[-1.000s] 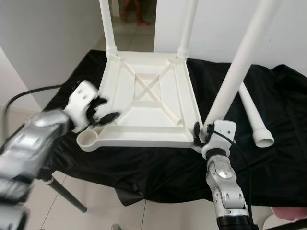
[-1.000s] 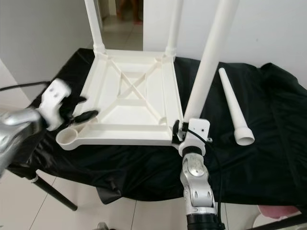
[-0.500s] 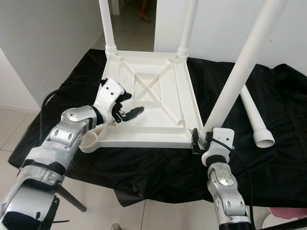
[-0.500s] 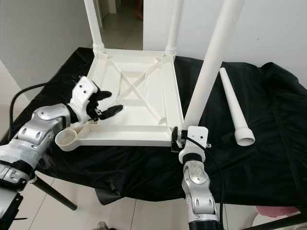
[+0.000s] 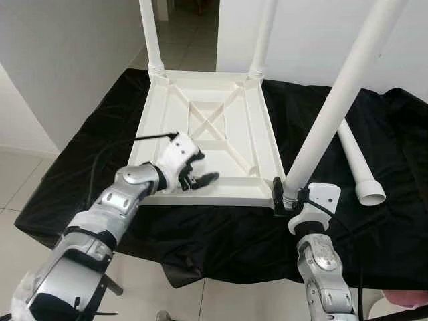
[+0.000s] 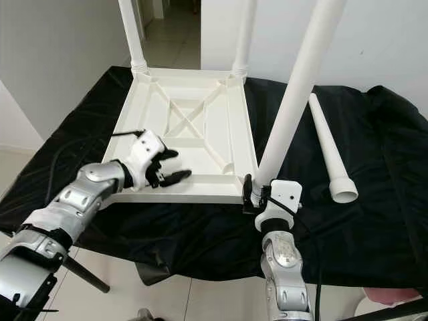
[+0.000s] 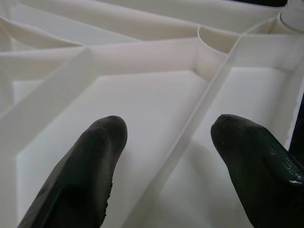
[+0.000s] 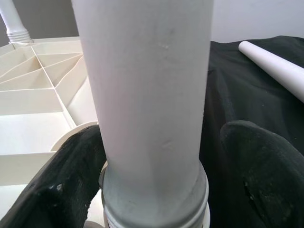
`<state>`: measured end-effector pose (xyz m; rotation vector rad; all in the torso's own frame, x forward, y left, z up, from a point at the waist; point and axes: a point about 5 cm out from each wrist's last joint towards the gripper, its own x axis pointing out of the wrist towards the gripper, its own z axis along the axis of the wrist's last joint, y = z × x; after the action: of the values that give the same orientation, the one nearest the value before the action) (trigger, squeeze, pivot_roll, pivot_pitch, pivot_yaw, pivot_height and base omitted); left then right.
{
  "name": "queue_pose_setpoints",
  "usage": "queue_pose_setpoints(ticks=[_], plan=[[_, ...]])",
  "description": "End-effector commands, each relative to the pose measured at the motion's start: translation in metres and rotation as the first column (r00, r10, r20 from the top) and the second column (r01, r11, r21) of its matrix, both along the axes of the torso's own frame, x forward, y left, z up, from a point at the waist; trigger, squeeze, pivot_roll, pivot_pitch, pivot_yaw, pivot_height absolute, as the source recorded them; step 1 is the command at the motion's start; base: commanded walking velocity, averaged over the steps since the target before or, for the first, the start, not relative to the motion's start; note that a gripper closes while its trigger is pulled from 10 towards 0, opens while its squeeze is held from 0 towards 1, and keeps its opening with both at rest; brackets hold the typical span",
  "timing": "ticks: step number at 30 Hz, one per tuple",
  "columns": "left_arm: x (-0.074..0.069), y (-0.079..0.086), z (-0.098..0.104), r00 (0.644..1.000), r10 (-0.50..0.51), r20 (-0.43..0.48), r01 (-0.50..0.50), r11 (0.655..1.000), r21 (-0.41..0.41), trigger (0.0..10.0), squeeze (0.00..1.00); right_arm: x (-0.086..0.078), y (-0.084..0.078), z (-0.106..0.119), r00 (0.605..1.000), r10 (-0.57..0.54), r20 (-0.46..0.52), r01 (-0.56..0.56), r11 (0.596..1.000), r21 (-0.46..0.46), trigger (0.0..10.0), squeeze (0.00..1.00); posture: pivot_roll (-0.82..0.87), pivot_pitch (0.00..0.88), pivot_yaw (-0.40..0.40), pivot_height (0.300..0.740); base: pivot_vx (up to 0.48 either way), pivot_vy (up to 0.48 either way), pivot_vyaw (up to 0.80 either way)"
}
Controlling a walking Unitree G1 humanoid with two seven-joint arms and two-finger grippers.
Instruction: Building children table
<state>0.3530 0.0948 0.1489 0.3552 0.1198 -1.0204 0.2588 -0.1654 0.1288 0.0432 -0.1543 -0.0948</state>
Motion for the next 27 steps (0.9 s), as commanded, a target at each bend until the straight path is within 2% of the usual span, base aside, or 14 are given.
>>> queue_pose_setpoints(ticks=[1,7,11,13,20,21,23,24,26,27], plan=[[0.009,0.002,-0.006,0.996,0.092,0.003,-0.092,0.993,0.068,10.0,0.0,-0.003,-0.001,0.0,1.0,0.012,0.011,-0.012,1.0,0.002,10.0,0.0,-0.05,0.057,0.018,0.74,0.0,0.0,0.0],[0.014,0.0,-0.011,0.988,0.157,0.001,-0.157,0.983,0.1,10.0,0.0,-0.003,-0.001,0.002,0.999,0.025,0.02,-0.025,1.0,-0.006,10.0,0.0,-0.06,0.057,0.016,0.74,0.0,0.0,0.0],[0.02,0.002,-0.013,0.971,0.24,-0.017,-0.236,0.965,0.116,10.0,0.0,-0.003,0.0,0.002,0.999,0.033,0.022,-0.033,0.999,-0.008,10.0,0.0,-0.06,0.059,0.012,0.74,0.0,0.0,0.0],[0.02,0.002,-0.013,0.971,0.24,-0.017,-0.236,0.965,0.116,10.0,0.0,-0.003,0.0,0.002,0.999,0.033,0.022,-0.033,0.999,-0.008,10.0,0.0,-0.06,0.059,0.012,0.74,0.0,0.0,0.0],[0.028,0.007,-0.012,0.944,0.33,-0.006,-0.324,0.931,0.165,10.0,0.0,-0.004,0.001,0.001,0.999,0.043,0.018,-0.043,0.999,-0.01,10.0,0.0,-0.06,0.066,0.013,0.74,0.0,0.0,0.0],[0.03,0.009,-0.011,0.94,0.341,-0.001,-0.336,0.925,0.179,8.7,0.0,-0.004,0.001,0.001,0.999,0.043,0.017,-0.043,0.999,-0.011,10.0,0.0,-0.06,0.068,0.014,0.74,0.0,0.0,0.0],[0.031,0.01,-0.011,0.937,0.348,0.002,-0.342,0.921,0.188,8.7,0.0,-0.004,0.001,0.001,0.999,0.043,0.016,-0.043,0.999,-0.012,10.0,0.0,-0.06,0.069,0.014,0.74,0.0,0.0,0.0],[0.031,0.011,-0.011,0.935,0.354,0.002,-0.347,0.916,0.199,4.5,0.0,-0.004,0.0,0.001,0.999,0.043,0.015,-0.043,0.999,-0.012,10.0,0.0,-0.06,0.069,0.014,0.74,0.0,0.0,0.0],[0.031,0.011,-0.011,0.935,0.354,0.002,-0.347,0.916,0.199,4.5,0.0,-0.004,0.0,0.001,0.999,0.043,0.015,-0.043,0.999,-0.012,10.0,0.0,-0.06,0.069,0.014,0.74,0.0,0.0,0.0],[0.032,0.012,-0.012,0.933,0.359,-0.001,-0.352,0.913,0.205,3.9,0.0,-0.004,0.0,0.001,0.999,0.042,0.014,-0.041,0.999,-0.013,10.0,0.0,-0.06,0.068,0.014,0.74,0.0,0.0,0.0]])
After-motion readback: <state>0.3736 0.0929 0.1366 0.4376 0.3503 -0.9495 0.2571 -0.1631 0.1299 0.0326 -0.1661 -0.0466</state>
